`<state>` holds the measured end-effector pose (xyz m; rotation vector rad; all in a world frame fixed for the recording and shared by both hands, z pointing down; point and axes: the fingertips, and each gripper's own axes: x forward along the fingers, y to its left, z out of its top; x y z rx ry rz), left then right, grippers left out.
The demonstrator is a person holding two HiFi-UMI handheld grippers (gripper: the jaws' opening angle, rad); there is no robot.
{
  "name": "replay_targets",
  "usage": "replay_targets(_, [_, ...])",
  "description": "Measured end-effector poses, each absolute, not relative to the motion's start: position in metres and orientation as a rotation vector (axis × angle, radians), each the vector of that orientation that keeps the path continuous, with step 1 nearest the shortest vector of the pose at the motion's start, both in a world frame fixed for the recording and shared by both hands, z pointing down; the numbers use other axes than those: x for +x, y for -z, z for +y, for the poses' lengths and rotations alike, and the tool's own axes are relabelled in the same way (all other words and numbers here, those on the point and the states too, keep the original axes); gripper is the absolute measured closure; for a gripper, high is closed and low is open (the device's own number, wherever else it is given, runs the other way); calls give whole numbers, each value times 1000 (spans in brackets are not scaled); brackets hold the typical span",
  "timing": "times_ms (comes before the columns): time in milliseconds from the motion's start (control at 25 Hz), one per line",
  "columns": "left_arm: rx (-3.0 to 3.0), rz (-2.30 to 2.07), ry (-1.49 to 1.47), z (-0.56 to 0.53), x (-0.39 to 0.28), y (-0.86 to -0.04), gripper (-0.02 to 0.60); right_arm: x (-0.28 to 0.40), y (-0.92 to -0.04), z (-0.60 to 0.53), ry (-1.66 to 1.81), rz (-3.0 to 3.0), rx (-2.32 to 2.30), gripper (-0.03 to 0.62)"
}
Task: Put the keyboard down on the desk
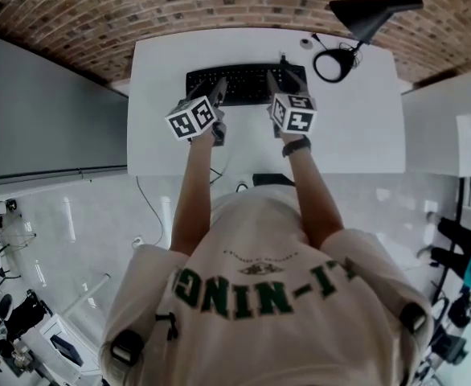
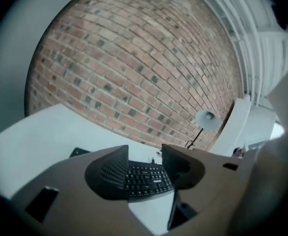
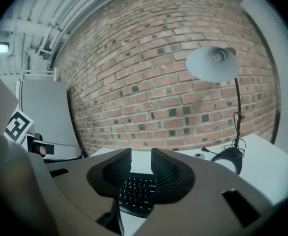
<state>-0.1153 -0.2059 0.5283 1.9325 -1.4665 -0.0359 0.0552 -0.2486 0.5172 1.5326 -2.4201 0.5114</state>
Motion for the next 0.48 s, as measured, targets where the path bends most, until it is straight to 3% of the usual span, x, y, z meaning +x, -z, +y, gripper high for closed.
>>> replay_targets(480, [2312,-1819,-117,-196,-111,-451,581,50,-444,-224,-212,-2541,1615,589])
